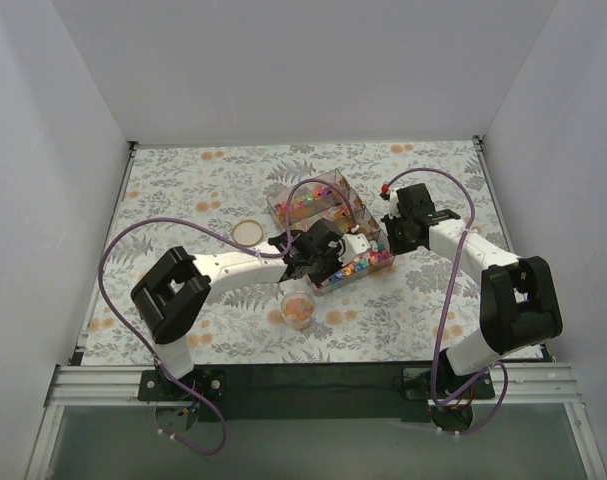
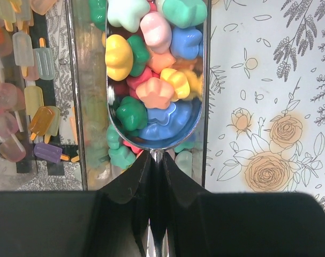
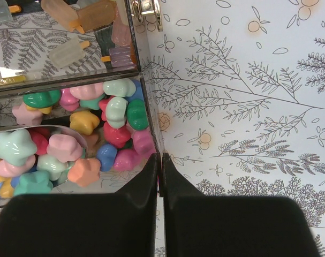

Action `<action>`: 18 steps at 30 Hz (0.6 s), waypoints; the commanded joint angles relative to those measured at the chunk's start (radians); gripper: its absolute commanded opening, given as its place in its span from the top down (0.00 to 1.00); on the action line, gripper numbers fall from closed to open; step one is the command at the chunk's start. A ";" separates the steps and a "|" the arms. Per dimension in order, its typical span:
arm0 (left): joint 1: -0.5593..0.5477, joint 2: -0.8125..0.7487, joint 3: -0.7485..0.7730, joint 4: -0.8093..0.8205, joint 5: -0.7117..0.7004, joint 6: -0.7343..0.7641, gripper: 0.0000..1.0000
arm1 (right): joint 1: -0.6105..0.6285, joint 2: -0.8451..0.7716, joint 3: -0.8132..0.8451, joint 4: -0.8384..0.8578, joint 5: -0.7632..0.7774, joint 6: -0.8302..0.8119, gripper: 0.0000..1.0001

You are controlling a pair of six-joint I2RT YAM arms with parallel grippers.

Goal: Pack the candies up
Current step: Scoop the fake candies from the storage box.

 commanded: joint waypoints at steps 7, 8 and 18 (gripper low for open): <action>0.027 -0.142 -0.028 0.050 0.121 -0.002 1.00 | 0.010 -0.015 -0.009 0.058 -0.018 0.069 0.92; 0.029 -0.146 -0.028 0.038 0.125 0.001 1.00 | 0.011 -0.018 -0.006 0.058 -0.018 0.069 0.90; 0.041 -0.179 -0.013 -0.037 0.124 0.032 1.00 | 0.011 -0.070 0.005 0.029 0.010 0.066 0.59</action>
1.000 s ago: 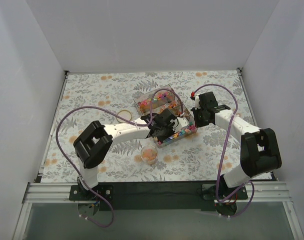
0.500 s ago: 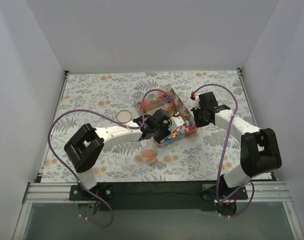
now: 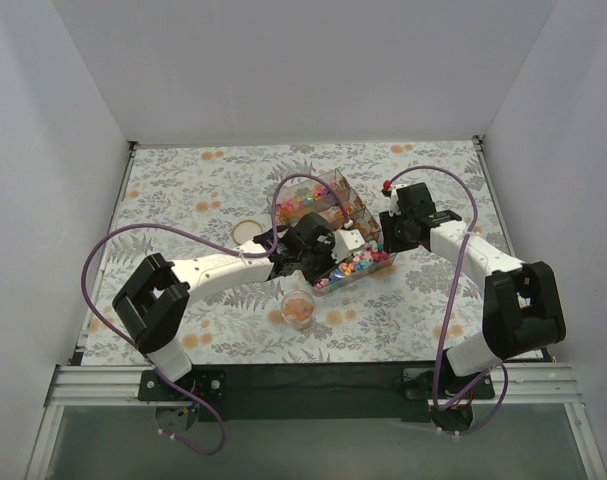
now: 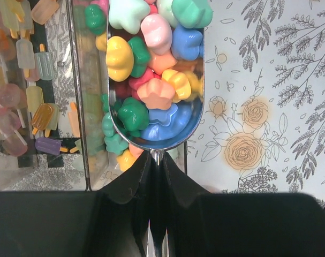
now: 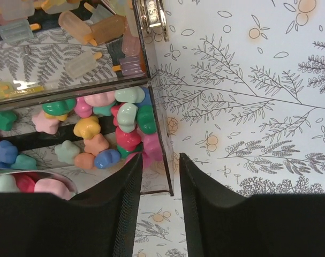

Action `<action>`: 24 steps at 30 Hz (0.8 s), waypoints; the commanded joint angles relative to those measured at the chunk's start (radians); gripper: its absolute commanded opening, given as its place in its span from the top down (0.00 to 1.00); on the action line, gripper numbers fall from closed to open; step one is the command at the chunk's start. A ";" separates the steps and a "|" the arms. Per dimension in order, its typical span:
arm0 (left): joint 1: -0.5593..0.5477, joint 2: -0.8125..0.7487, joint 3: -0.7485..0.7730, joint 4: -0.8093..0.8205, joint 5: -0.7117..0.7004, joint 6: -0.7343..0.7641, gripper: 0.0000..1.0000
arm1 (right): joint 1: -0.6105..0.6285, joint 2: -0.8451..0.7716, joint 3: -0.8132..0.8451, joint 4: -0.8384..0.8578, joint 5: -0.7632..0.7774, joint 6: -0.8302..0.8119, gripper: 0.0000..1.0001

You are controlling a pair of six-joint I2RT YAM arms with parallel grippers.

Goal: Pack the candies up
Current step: Scoop the fake candies from the storage box.

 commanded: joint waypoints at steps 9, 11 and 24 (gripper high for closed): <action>0.040 -0.198 -0.027 -0.089 0.035 0.066 1.00 | 0.006 -0.129 0.006 -0.016 0.028 0.002 0.31; 0.054 -0.256 -0.056 -0.108 0.057 0.089 1.00 | 0.005 -0.149 0.006 -0.021 0.027 0.004 0.30; 0.144 -0.598 -0.306 -0.240 0.157 0.256 1.00 | 0.005 -0.198 -0.007 -0.029 0.010 0.009 0.30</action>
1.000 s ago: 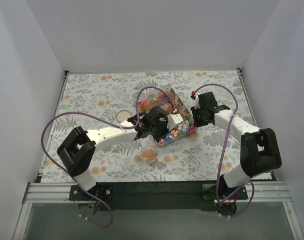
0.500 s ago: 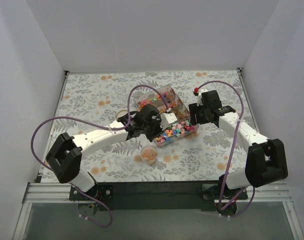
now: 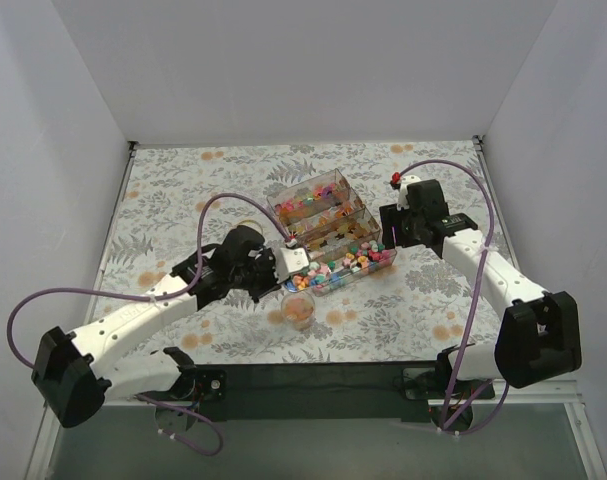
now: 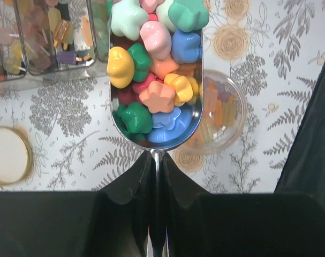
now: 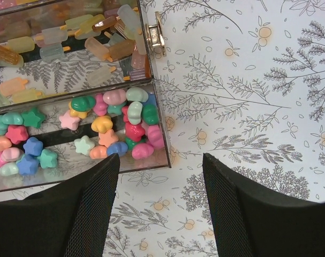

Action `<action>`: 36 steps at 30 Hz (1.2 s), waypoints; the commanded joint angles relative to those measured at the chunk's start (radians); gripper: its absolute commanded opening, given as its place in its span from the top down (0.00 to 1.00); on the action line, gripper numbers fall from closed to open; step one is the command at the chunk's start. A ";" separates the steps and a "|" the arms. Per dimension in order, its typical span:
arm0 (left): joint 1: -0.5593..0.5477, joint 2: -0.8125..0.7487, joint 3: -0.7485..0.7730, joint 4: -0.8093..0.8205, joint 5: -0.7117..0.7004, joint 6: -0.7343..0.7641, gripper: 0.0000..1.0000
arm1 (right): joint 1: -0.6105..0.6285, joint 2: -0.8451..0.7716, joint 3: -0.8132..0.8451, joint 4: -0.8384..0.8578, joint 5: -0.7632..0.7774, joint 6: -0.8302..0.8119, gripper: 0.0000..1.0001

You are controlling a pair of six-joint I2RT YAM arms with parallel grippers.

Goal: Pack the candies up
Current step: Scoop the fake candies from the storage box, then place the fake candies in the packing bottle.

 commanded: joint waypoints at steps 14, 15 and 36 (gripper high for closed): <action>0.029 -0.236 -0.047 -0.290 -0.005 0.102 1.00 | 0.004 -0.038 -0.036 -0.002 -0.021 0.012 0.30; 0.029 -0.237 -0.045 -0.299 -0.007 0.103 1.00 | 0.004 -0.036 -0.037 0.000 -0.022 0.014 0.30; 0.029 -0.130 0.079 -0.465 -0.030 0.186 1.00 | 0.004 -0.029 -0.053 -0.002 -0.030 0.026 0.31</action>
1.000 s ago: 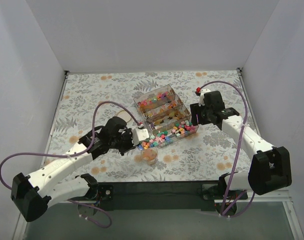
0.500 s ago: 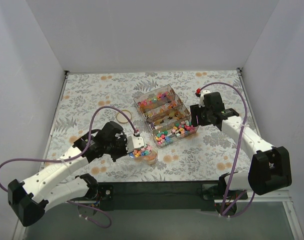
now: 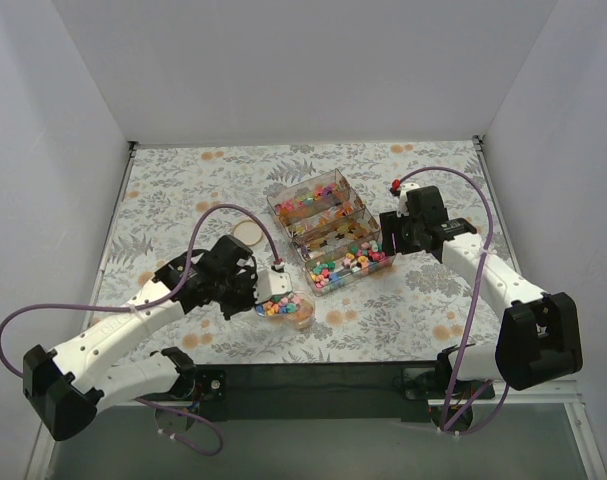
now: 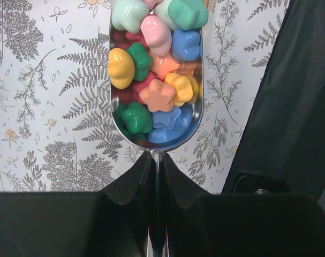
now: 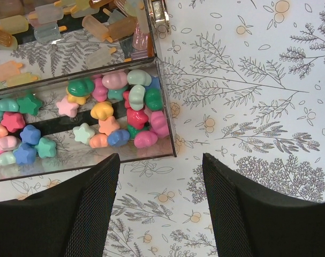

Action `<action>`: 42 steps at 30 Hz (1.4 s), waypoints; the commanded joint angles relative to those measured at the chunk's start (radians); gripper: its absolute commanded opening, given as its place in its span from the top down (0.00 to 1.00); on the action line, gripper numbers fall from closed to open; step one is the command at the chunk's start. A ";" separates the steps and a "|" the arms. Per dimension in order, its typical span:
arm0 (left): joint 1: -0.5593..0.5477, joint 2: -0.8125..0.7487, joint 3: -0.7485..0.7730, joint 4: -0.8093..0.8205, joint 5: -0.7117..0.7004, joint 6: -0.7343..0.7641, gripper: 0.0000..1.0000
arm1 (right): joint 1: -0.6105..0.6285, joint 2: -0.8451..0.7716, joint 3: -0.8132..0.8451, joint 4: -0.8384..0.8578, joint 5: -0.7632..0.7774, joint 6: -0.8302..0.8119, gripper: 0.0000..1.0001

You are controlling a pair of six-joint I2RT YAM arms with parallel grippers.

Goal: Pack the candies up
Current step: Place the fake candies in the packing bottle.

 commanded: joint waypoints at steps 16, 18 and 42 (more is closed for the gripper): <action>0.005 0.080 0.114 -0.097 -0.031 0.072 1.00 | 0.004 -0.020 -0.013 0.005 -0.011 0.009 0.31; 0.005 0.081 0.121 -0.099 -0.031 0.074 1.00 | 0.004 -0.017 -0.013 0.004 -0.011 0.009 0.31; -0.044 0.165 0.200 -0.163 -0.077 0.060 1.00 | 0.004 -0.018 -0.008 0.004 -0.031 0.010 0.31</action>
